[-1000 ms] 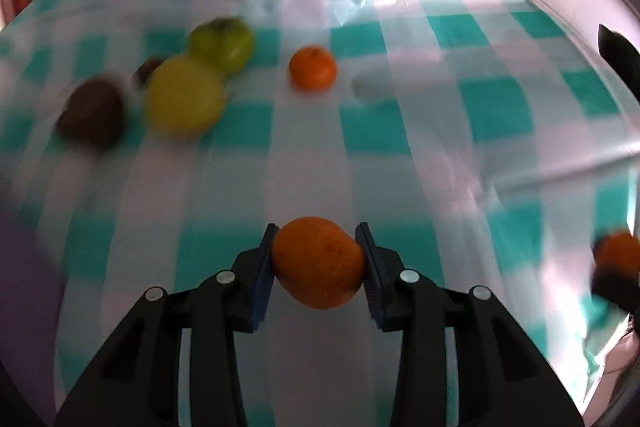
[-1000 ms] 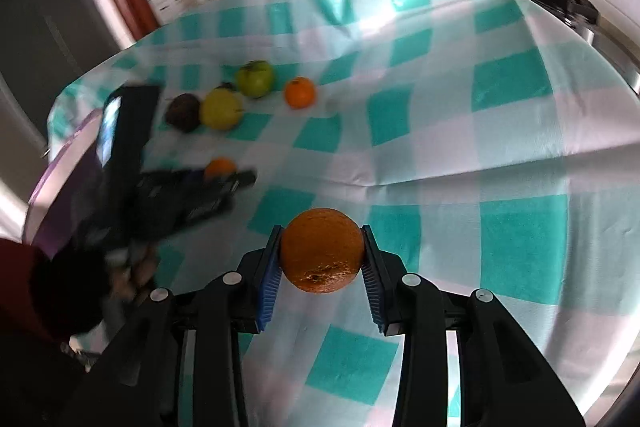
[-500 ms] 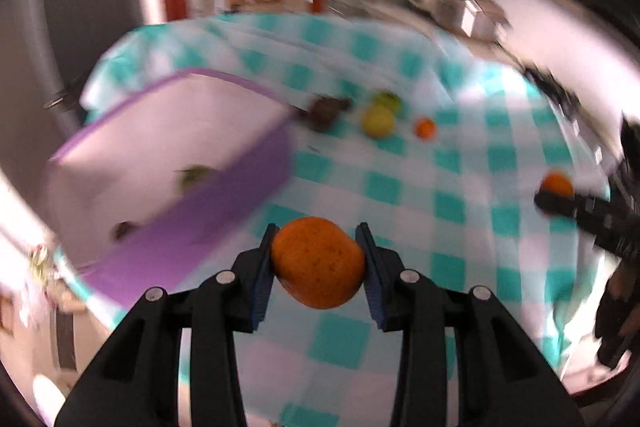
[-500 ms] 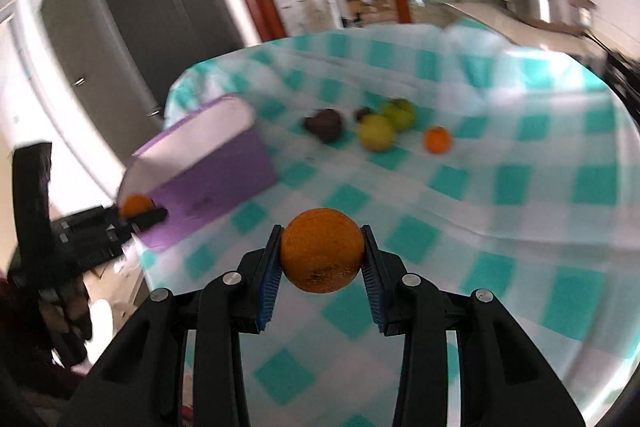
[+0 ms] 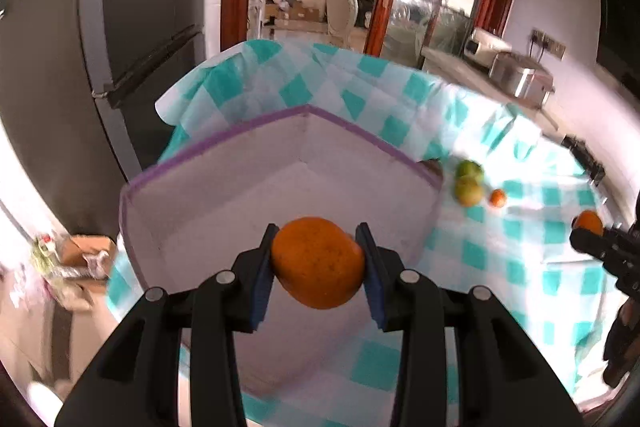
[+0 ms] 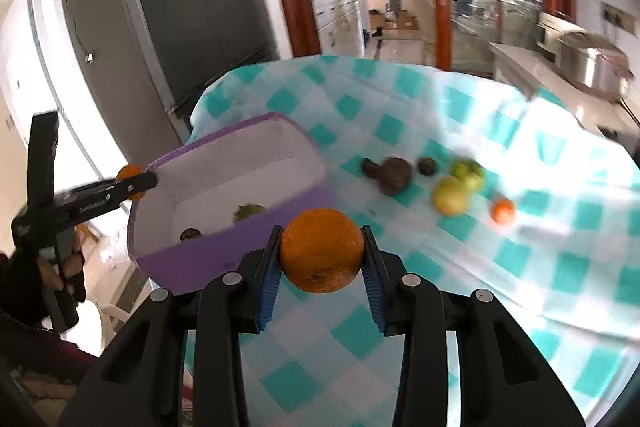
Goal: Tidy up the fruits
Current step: 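Carry both oranges with both tools over the purple box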
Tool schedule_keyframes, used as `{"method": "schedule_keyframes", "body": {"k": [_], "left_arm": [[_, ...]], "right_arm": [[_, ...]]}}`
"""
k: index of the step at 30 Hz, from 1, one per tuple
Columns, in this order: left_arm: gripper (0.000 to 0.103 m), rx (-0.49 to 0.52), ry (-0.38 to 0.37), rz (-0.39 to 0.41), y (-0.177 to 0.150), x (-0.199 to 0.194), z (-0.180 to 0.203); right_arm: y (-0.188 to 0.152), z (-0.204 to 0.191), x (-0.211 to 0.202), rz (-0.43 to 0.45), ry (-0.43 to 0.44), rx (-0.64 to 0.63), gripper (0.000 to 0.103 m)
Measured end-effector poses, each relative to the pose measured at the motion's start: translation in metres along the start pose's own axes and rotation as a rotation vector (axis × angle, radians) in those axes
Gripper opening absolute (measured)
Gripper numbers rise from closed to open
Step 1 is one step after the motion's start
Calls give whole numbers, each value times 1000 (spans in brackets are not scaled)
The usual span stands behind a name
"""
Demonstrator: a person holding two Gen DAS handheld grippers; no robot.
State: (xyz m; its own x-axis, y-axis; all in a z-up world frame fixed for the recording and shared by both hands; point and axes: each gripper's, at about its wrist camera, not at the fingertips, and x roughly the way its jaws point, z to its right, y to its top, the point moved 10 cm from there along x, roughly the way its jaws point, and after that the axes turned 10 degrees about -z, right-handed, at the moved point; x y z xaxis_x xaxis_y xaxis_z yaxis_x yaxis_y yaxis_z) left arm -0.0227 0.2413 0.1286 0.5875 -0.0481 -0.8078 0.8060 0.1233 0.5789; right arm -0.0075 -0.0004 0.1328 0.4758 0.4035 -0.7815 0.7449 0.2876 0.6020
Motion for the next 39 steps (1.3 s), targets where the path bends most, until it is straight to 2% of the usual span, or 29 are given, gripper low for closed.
{"method": "schedule_keyframes", "body": {"k": [4,7,10,11,15,19,23,26,29,35,37,39], "left_arm": [[39,83,1,-100,10,35,-22],[39,172,-20,-211,12,69,-28],[39,220,-40,-322,5,101,-32],[39,229,-54,-367,3,112,-33],[39,240,-81,-464,-5,138,-35],[39,189,-93,-551,-11,159,-46],[39,203,-91,-604,-14,174,-51],[40,181,-78,-633,-13,182,-62],[40,168,-76,-658,-17,188,-66],[41,178,-84,-692,-20,195,-65],[45,178,-86,-697,-17,200,-66],[56,180,-89,-690,-14,200,-65]], "right_arm": [[32,-35,48,-69,24,46,37],[55,-52,92,-128,26,112,37],[69,-64,127,-192,5,144,37],[75,-66,139,-216,-4,151,37],[81,-74,185,-338,-63,122,37],[68,-81,221,-464,-143,30,37],[59,-80,249,-557,-179,-7,37],[55,-78,266,-617,-195,-7,37],[49,-77,278,-675,-234,-59,38],[41,-68,293,-707,-239,-13,39],[40,-66,295,-712,-231,5,39],[40,-64,296,-715,-214,30,39]]}}
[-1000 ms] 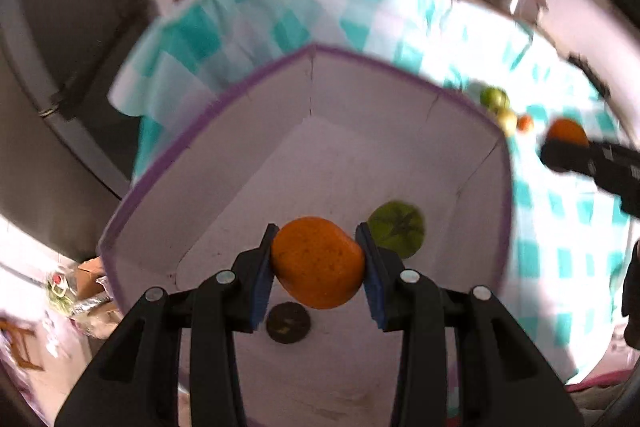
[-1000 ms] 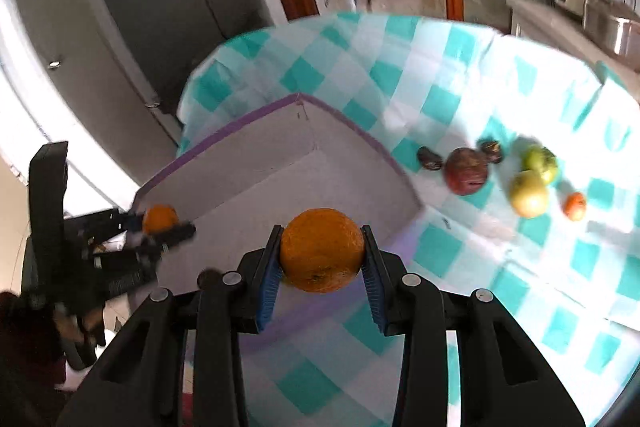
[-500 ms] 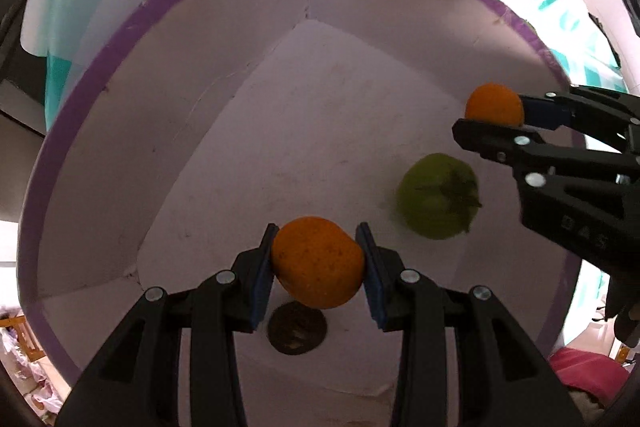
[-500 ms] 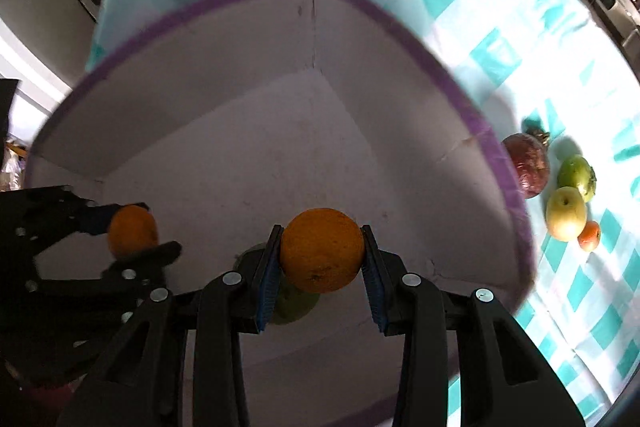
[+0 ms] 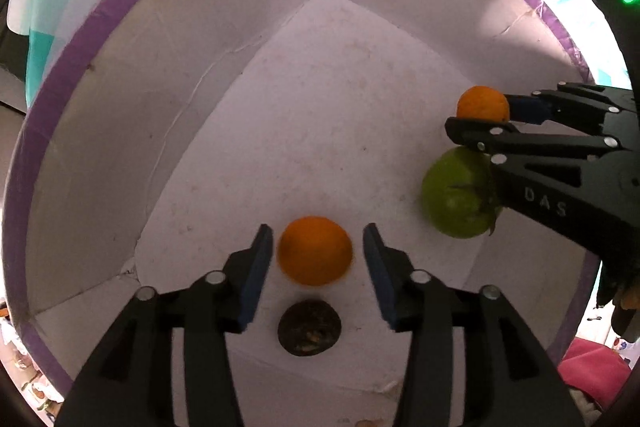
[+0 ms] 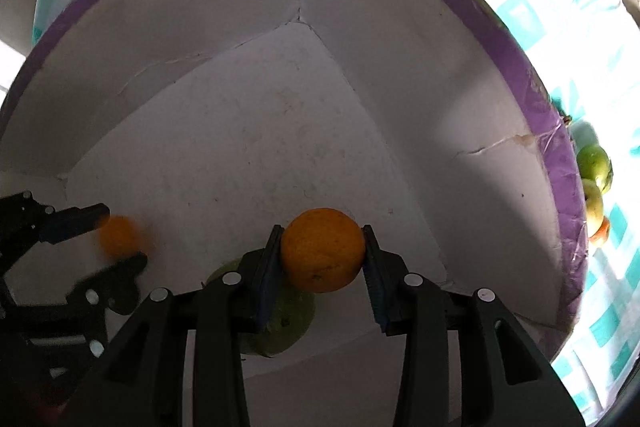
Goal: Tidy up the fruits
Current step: 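Open both tools to drop the oranges into the box and withdraw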
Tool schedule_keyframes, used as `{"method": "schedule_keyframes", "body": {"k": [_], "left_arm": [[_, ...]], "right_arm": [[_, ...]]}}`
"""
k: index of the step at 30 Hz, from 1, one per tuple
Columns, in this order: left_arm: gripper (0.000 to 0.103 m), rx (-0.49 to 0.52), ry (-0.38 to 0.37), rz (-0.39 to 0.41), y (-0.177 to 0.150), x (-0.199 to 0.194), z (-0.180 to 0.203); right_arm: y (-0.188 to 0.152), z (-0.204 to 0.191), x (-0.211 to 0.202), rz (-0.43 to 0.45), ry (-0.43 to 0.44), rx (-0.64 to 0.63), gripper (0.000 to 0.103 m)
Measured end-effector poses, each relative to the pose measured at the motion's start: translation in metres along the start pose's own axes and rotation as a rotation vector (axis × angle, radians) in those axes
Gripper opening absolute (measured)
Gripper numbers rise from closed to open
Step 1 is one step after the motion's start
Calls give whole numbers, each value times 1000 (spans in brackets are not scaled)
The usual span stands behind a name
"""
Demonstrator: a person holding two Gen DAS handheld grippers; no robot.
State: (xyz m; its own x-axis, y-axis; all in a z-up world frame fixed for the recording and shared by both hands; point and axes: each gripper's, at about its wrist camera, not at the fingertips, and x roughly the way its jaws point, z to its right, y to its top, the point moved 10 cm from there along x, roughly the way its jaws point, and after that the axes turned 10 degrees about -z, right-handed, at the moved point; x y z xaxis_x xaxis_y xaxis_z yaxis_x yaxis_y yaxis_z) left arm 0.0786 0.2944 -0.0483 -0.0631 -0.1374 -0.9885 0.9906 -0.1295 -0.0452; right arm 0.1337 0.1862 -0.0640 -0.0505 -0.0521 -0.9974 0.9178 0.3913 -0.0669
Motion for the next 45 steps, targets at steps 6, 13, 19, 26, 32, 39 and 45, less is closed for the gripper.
{"method": "schedule_keyframes", "body": {"k": [6,13,19,26,32,39,45], "left_arm": [[72,-7,6,14,4,-3,-2],[75,-33,36,59,6,-12,-8],[80,-45,92,207,4,-38,-10],[87,-168,192,363,-5,-81,10],[101,-202,258,498,-19,-130,66],[101,-193,170,643,-28,-155,176],[101,-25,49,622,-28,-131,283]], "right_arm": [[4,19,-1,11,73,76,57],[0,28,-15,99,118,102,65],[-5,27,-48,250,167,84,71],[-33,34,-117,473,273,15,71],[-93,89,-164,651,300,31,80],[-180,208,-129,611,291,199,84],[-240,263,-76,541,258,322,84]]}}
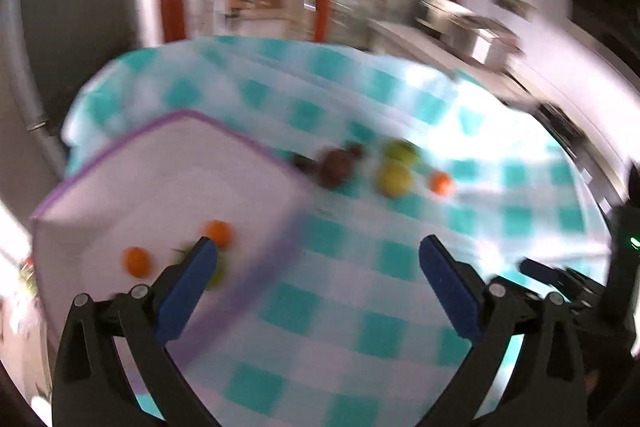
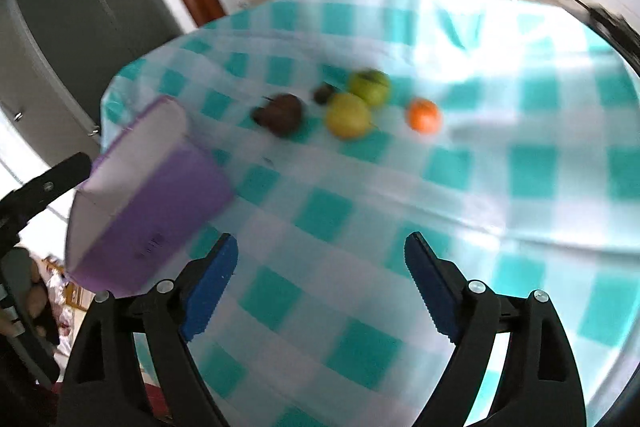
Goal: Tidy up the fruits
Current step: 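Open both tools to drop the oranges into the box and withdraw, then grasp the yellow pear with the left tool while the right tool grasps an orange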
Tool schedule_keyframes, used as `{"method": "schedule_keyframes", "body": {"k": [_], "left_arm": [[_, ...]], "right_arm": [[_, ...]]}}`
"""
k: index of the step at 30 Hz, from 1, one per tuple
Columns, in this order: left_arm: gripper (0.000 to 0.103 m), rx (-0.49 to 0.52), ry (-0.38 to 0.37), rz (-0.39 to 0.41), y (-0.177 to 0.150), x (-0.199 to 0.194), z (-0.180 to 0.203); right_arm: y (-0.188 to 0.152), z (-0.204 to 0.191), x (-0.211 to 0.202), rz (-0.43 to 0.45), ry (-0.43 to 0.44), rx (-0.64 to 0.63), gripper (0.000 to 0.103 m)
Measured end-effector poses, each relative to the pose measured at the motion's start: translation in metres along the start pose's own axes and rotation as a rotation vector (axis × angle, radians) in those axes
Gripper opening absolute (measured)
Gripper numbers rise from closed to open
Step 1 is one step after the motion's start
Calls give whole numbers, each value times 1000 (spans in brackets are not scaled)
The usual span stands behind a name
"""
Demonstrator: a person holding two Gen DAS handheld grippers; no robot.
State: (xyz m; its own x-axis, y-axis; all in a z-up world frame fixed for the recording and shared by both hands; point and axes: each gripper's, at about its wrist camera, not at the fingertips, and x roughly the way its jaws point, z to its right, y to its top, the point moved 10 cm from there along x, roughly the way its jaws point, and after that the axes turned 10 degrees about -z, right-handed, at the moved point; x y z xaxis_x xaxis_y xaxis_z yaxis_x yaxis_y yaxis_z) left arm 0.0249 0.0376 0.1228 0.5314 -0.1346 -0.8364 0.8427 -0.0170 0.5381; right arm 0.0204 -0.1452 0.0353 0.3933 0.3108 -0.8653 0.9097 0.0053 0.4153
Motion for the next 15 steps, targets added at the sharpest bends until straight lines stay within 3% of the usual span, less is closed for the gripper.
{"method": "schedule_keyframes", "body": {"k": [4,7,11,15], "left_arm": [[101,169,-42,-71,-22,19,57],[101,235,-53,-114,-32,39,73],[101,268,-66,-185,-46,74,77],[101,262,-91,-211,-41,109,75]], "right_arm": [[-21,30,6,-27,-35,56,84],[-31,43,13,-43,-67,69,83],[-29,55,21,-55,-102,74,83],[-5,65,32,-58,-155,43,83]]}}
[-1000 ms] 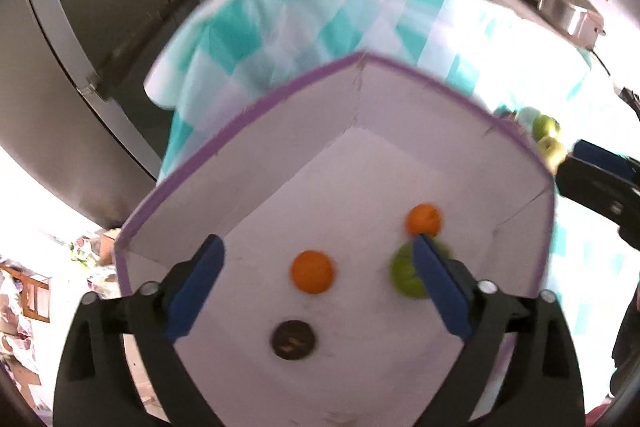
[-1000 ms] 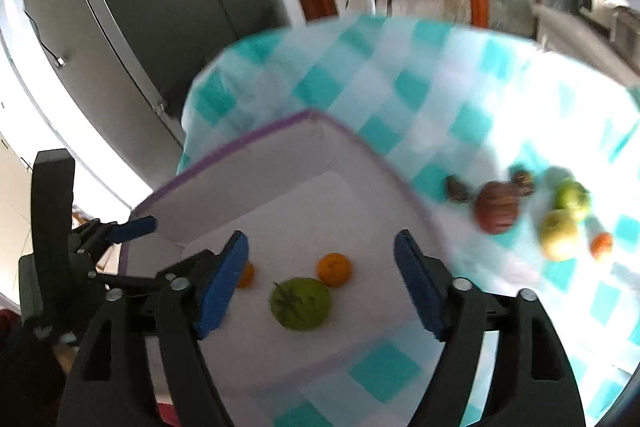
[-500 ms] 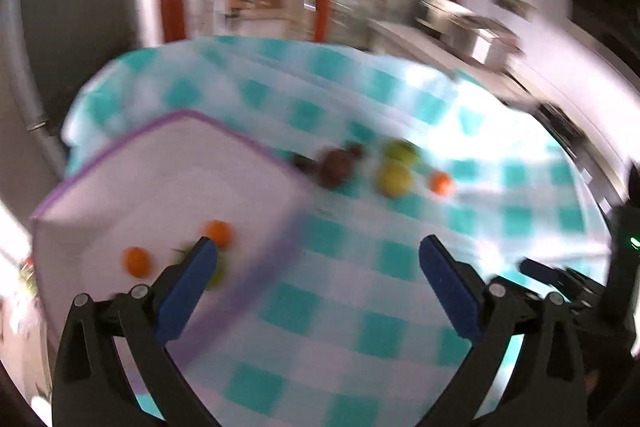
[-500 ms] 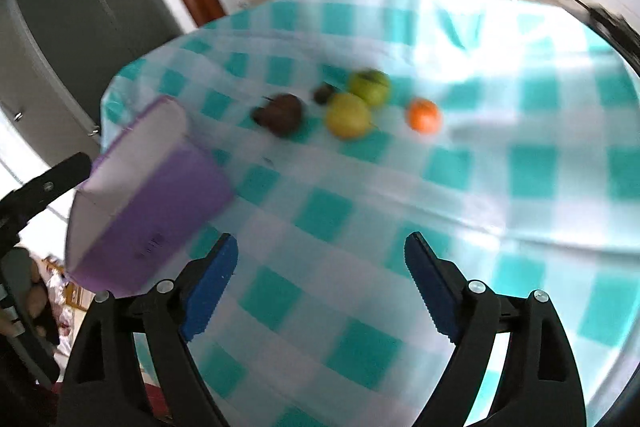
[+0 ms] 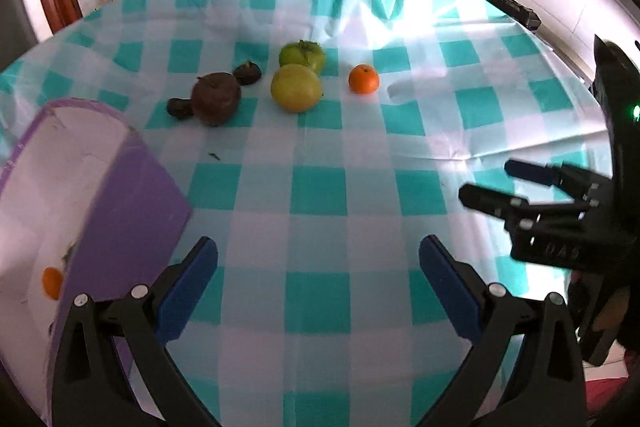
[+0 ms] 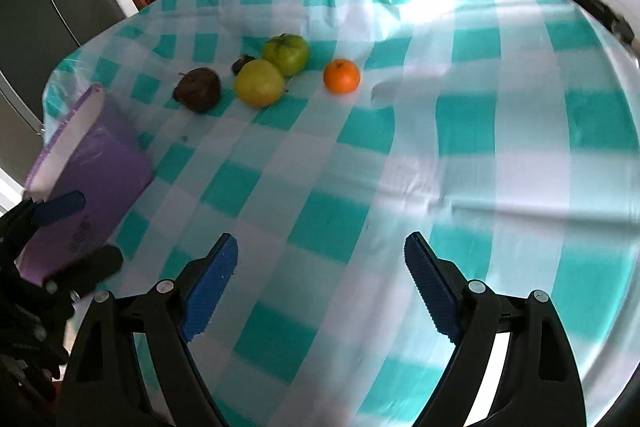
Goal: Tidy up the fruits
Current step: 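Grasp the yellow pear with the left tool while the right tool grasps an orange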
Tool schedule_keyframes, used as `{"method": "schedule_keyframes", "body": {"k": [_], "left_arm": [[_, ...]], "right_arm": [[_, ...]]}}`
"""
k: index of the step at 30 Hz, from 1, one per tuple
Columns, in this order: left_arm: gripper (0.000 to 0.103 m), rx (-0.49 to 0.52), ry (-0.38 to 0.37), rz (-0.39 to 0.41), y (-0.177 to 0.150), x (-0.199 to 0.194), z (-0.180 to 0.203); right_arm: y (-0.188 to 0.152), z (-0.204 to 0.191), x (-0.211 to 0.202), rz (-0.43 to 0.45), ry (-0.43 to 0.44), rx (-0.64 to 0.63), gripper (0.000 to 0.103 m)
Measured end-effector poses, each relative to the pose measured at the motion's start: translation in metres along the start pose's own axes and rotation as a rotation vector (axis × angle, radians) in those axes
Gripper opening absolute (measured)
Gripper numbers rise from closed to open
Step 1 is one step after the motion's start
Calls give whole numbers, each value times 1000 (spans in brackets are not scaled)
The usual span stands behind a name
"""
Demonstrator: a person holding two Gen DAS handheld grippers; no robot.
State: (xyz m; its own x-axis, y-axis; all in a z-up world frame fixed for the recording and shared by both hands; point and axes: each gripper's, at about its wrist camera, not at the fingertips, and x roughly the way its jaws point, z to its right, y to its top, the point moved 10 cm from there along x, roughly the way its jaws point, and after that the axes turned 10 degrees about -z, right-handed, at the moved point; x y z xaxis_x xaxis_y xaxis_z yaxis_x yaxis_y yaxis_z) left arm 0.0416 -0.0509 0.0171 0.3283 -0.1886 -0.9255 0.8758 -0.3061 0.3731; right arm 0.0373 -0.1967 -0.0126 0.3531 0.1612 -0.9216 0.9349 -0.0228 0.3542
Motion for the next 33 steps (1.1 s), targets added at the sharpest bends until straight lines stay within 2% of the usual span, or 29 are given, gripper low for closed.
{"method": "schedule_keyframes", "body": {"k": [4,6,11,14,20,23,25,27,29,33], "left_arm": [[101,-68,-55,-12,20,24,-12],[101,-78,-54,-8,25,34,-19],[101,-29,-45,-18,27,63,-23],[101,2,-47,-13,29,71,-22],[101,3,-78,-11,51,87,-26],[101,-24,-94,6,73,94,-29],[101,-36,-94,17,90,102,-29],[101,-60,-90,24,106,111,-29],[101,-105,-81,29,119,121,-32],[101,-187,-55,40,140,138,-38]], "right_arm": [[41,5,17,-8,-42,-18,83],[67,9,34,-21,-47,5,81],[128,18,88,-44,-78,49,72],[151,21,111,-43,-90,74,67],[163,22,140,-62,-118,76,58],[164,22,142,-41,-134,58,54],[165,21,142,-29,-115,46,45],[164,17,142,-23,-114,9,44],[164,17,137,-6,-112,-4,44],[161,24,103,72,-95,61,44]]}}
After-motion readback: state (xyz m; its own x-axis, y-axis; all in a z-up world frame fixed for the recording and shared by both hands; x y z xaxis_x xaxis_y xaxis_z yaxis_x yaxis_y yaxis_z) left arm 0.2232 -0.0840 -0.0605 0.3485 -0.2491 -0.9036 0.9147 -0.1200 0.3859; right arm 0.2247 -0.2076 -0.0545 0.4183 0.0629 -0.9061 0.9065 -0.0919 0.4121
